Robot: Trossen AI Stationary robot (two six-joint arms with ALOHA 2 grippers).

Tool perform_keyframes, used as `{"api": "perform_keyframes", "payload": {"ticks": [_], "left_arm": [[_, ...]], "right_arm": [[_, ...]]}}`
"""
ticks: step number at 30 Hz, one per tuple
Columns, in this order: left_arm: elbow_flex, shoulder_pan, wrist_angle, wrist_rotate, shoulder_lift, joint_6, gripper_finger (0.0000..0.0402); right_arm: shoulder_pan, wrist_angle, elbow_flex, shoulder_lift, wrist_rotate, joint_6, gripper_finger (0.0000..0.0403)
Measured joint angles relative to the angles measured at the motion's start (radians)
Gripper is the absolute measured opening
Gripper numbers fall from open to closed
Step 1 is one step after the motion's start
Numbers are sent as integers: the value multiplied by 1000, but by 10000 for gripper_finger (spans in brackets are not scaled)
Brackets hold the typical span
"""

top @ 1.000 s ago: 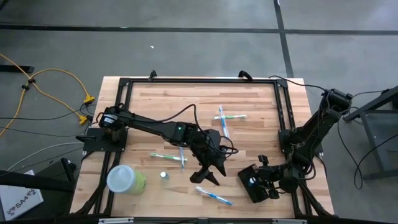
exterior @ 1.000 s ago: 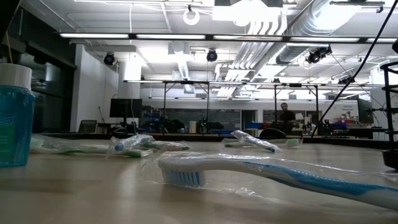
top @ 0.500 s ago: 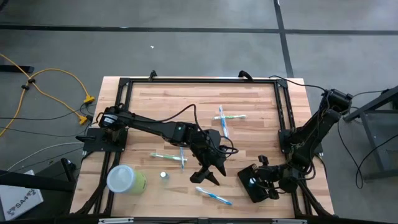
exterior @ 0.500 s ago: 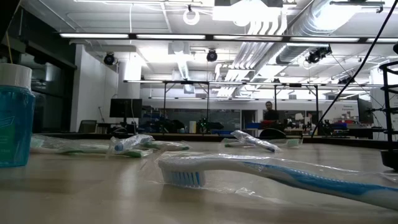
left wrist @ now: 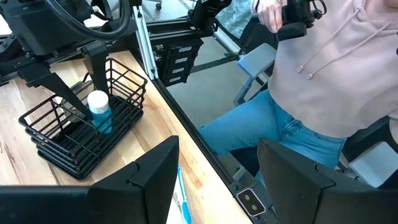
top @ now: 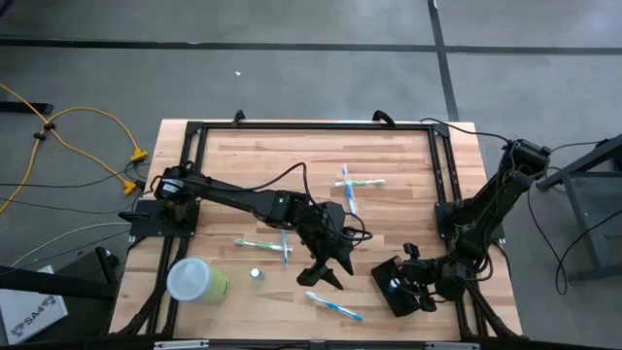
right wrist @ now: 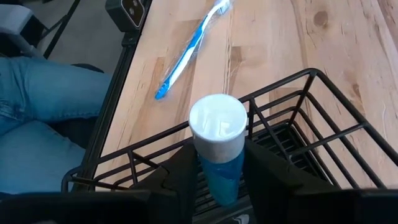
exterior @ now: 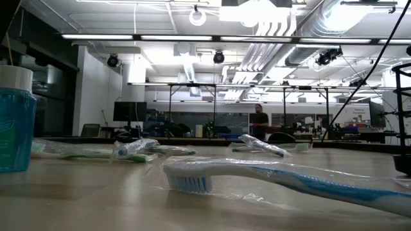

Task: Pick & Place toothbrushing station
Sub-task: Put the top blue mouthwash into the middle section of the of the black wire organizer

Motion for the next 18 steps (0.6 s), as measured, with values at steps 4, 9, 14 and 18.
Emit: {"api": "perform_keyframes", "payload": {"ticks": [4,9,14,18], "left_arm": [[0,0,0,0,0,0,214],[0,0,0,0,0,-4,214],[0,0,0,0,0,-4,214],[0,0,0,0,0,-4,214]], "right_arm": [[0,0,0,0,0,-2,112],[0,1,0,0,0,-5,112],[0,5,0,0,0,-10,112],[0,5,0,0,0,-11,112]]}}
